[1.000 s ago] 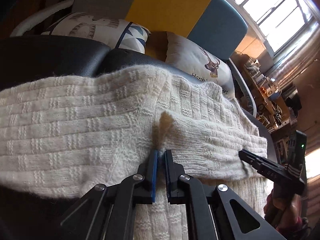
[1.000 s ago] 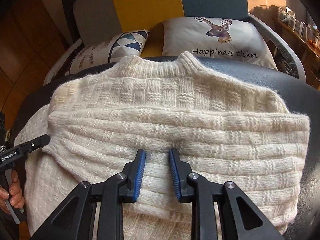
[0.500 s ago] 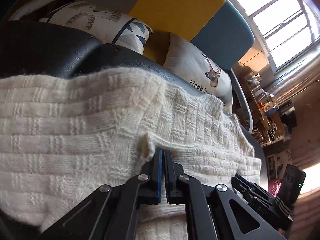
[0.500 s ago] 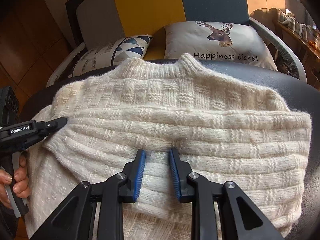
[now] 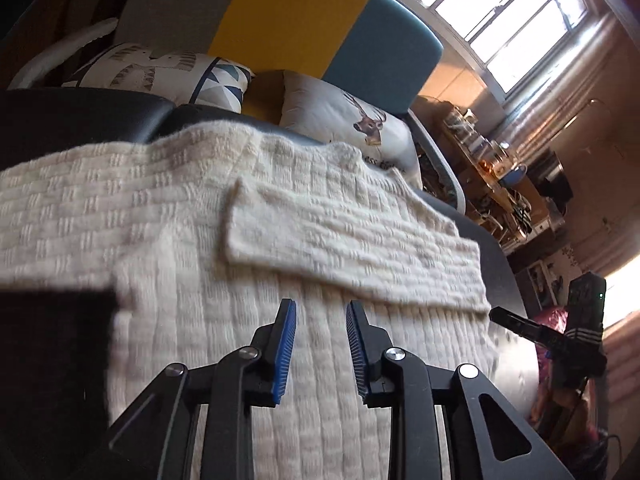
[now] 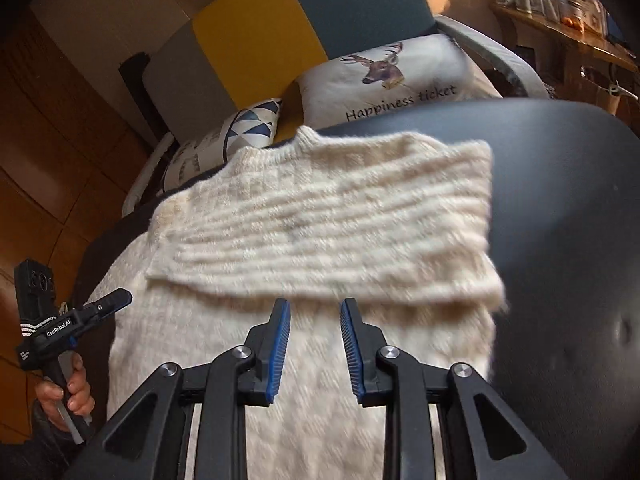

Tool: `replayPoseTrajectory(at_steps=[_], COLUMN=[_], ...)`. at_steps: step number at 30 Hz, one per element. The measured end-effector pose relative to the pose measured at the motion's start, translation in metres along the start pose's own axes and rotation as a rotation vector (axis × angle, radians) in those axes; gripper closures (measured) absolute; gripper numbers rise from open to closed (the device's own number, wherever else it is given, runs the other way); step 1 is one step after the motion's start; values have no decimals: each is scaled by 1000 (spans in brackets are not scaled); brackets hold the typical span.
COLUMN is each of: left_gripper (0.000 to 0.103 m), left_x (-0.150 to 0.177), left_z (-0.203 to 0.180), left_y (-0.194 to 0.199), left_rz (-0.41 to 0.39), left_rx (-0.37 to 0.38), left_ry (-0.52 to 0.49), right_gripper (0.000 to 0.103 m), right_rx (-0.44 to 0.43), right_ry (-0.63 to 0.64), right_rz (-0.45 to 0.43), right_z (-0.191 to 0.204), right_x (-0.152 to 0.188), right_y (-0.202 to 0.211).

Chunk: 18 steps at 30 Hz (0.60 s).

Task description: Fold clothes

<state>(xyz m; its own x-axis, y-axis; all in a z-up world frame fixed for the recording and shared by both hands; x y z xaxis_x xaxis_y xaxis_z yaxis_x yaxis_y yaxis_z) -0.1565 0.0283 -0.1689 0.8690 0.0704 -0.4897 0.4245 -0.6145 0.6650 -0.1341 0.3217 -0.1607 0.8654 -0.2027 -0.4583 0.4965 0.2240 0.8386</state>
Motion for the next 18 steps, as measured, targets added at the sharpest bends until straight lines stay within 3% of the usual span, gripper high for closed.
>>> replayPoseTrajectory(at_steps=[6, 8, 12, 16, 18], left_gripper=[76, 77, 77, 75, 74], left_x=[67, 80, 85, 76, 72], left_z=[-1, 7, 9, 27, 54], left_y=[12, 10, 13, 44, 75], left_rz=[60, 61, 12, -26, -101], left_rx=[-84, -119, -110, 53, 113], left_ry=[-68, -82, -80, 161, 316], right_gripper=[77, 78, 78, 78, 77], right_rx=[114, 149, 162, 175, 221], right_ry=[36, 57, 22, -46, -79], right_rz=[82, 51, 17, -17, -47], right_z=[-34, -39, -45, -48, -45], right_x=[79, 92, 94, 93, 90], right_y=[6, 4, 4, 9, 17])
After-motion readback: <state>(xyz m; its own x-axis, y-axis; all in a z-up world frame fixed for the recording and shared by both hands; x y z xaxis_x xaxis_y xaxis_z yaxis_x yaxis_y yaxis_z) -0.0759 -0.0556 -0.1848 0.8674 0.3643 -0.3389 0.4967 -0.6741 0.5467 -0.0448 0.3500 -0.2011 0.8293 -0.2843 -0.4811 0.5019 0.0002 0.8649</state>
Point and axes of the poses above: each gripper's, at about its wrist camera, not at the fingertips, and y roughly against the way its jaws point, z to its left, x to its underside, the point moved 7 cm from there along -y, roughly the way its jaws point, and after that the axes turned 6 degrees about x, right-handed, at the moved point
